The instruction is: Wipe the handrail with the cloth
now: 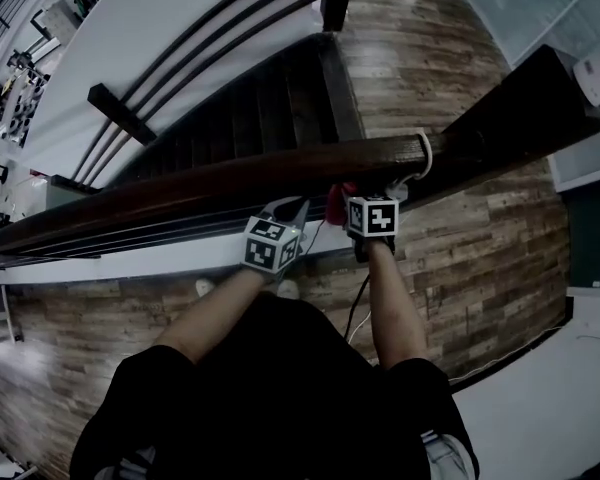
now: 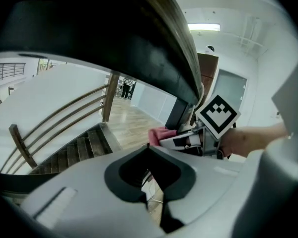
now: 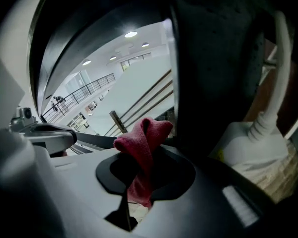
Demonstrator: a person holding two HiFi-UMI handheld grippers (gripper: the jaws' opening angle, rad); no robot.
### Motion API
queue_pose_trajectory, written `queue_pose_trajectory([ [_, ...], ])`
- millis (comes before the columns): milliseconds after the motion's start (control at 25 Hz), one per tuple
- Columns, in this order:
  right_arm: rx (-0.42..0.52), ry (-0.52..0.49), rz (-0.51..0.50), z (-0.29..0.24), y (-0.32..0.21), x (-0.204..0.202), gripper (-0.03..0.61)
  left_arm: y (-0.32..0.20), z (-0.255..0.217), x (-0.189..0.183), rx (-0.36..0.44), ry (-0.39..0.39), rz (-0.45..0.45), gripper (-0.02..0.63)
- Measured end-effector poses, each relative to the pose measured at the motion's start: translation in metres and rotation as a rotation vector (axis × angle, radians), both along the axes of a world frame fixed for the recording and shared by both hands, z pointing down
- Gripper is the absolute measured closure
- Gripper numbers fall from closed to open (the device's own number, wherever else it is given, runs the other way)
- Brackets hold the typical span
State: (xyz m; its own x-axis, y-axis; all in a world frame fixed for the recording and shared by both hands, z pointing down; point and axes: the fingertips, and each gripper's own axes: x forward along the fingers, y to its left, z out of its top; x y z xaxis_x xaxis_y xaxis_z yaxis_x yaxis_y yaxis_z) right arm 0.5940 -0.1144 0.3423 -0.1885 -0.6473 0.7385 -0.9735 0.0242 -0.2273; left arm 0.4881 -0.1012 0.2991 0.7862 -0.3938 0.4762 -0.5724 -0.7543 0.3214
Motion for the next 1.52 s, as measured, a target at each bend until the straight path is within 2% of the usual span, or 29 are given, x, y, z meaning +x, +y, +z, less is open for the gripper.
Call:
queue_pose_trajectory([
  [280, 0.022, -0.190, 0.225, 0.009, 0.012, 0.009, 0.520, 0.004, 0.003, 0.001, 0.001, -0.005, 0.015, 0.615],
  [440, 0.016, -0.174, 0.263, 0.017, 0.021, 0.016, 0.523, 0.005, 0.003, 0.001, 0.005, -0.002, 0.018, 0.615],
  [560, 0.057, -0.194, 0.265, 0.011, 0.028, 0.014, 0.528, 0.006, 0.001, -0.002, 0.008, 0.000, 0.017, 0.615],
  [720, 0.120, -0.164, 0.196, 0.002, 0.046, -0.005, 0.528, 0.007, 0.002, -0.019, 0.016, 0.004, -0.030, 0.615],
  [880, 0.156, -0.178, 0.112, 0.000, 0.067, -0.041, 0.528, 0.007, 0.006, -0.057, 0.000, 0.013, -0.131, 0.615],
  [1000, 0.192, -0.207, 0.013, -0.001, 0.072, -0.084, 0.528, 0.011, 0.007, -0.102, -0.006, 0.008, -0.213, 0.615],
  [1200, 0.252, -0.196, -0.141, -0.017, 0.060, -0.166, 0.528, 0.004, -0.001, -0.179, 0.012, 0.010, -0.334, 0.615],
  [1360, 0.290, -0.161, -0.247, -0.036, 0.058, -0.234, 0.528, 0.001, -0.013, -0.241, 0.046, 0.063, -0.408, 0.615],
  [1520, 0.302, -0.116, -0.288, -0.044, 0.062, -0.300, 0.528, 0.005, -0.017, -0.309, 0.068, 0.122, -0.435, 0.615],
])
